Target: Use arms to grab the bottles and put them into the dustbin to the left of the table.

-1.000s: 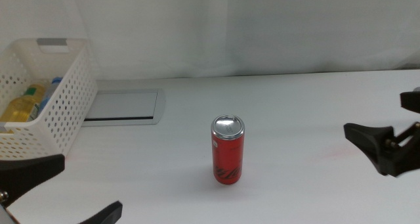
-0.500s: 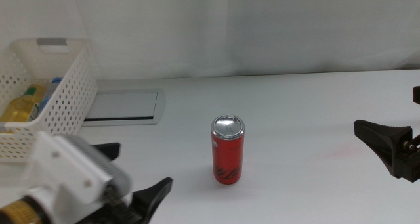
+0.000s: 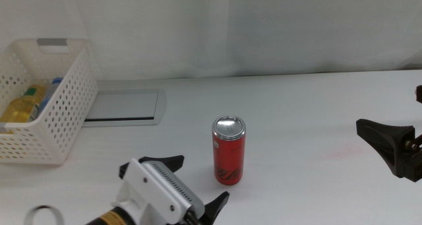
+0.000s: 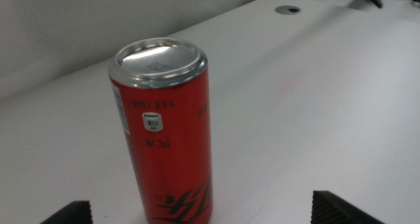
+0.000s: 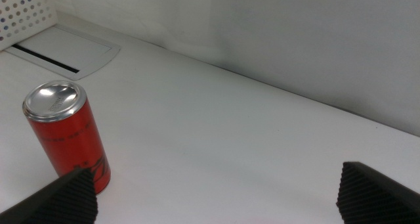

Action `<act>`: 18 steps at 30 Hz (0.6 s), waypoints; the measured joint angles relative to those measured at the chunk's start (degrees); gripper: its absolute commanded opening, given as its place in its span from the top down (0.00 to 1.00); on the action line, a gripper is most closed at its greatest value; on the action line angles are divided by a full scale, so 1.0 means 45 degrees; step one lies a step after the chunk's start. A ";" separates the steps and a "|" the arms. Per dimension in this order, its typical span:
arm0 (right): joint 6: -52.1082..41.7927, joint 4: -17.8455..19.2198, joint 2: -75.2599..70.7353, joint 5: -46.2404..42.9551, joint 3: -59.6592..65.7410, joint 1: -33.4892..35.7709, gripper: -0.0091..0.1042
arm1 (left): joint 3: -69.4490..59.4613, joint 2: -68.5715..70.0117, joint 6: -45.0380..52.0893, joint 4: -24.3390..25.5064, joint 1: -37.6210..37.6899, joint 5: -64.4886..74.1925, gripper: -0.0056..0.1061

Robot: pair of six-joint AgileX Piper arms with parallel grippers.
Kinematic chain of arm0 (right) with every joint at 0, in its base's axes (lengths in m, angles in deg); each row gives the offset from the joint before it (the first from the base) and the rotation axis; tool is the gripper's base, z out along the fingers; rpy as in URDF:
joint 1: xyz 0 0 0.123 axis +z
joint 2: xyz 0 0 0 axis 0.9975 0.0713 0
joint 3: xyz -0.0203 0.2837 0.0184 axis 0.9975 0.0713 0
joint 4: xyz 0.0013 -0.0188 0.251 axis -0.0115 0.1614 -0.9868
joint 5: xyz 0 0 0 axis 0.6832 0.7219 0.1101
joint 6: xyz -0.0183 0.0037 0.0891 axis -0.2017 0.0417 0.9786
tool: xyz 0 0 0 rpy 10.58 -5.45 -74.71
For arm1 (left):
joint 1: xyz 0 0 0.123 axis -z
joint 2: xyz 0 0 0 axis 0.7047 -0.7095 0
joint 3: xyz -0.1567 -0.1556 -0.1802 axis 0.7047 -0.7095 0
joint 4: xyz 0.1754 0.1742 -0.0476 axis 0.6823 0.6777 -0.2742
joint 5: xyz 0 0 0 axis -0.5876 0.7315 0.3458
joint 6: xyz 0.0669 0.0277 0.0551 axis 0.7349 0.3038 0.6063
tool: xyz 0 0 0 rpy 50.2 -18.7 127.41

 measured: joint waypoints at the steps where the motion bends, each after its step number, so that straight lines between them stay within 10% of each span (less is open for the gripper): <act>1: 0.0000 0.0000 0.0000 0.0000 0.0000 0.0000 0.05 | 0.0000 -0.0481 -0.0076 0.0000 0.0021 -0.0530 0.18; 18: 0.0000 0.0000 0.0000 0.0000 0.0000 0.0000 0.05 | 0.2269 -0.5925 -0.0758 -0.1039 0.0021 -0.5291 0.18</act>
